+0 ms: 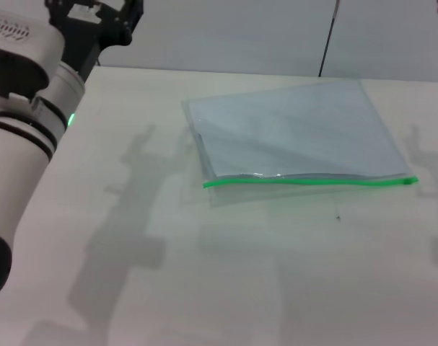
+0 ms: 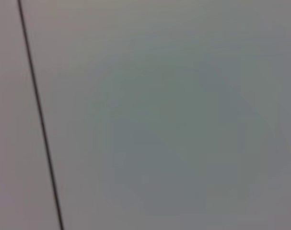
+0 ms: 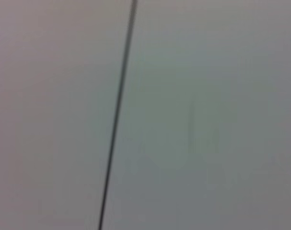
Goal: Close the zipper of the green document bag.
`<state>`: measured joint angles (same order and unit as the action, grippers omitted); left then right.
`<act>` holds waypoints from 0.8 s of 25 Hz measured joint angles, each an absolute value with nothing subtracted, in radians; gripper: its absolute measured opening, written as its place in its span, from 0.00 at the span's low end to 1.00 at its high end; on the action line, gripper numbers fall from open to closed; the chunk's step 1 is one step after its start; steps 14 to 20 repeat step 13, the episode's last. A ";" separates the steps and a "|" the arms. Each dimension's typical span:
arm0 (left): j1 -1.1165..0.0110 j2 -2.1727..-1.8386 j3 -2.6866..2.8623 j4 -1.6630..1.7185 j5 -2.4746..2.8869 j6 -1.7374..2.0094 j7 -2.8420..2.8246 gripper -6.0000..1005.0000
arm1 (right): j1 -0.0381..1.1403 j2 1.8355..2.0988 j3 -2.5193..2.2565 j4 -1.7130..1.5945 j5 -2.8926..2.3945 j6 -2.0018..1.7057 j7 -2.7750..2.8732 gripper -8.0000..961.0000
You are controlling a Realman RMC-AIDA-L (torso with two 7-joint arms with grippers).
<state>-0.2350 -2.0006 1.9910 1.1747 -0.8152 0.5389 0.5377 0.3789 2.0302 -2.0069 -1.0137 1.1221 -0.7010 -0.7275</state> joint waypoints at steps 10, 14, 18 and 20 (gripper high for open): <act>-0.225 -2.022 1.999 1.129 -0.818 0.611 0.588 0.65 | 0.413 2.030 -2.054 -0.909 1.183 -0.781 -0.618 0.80; -0.226 -2.025 1.998 1.123 -0.822 0.615 0.599 0.65 | 0.426 2.030 -2.049 -0.919 1.193 -0.749 -0.620 0.80; -0.226 -2.025 1.998 1.123 -0.822 0.615 0.599 0.65 | 0.426 2.030 -2.049 -0.919 1.193 -0.749 -0.620 0.80; -0.226 -2.025 1.998 1.123 -0.822 0.615 0.599 0.65 | 0.426 2.030 -2.049 -0.919 1.193 -0.749 -0.620 0.80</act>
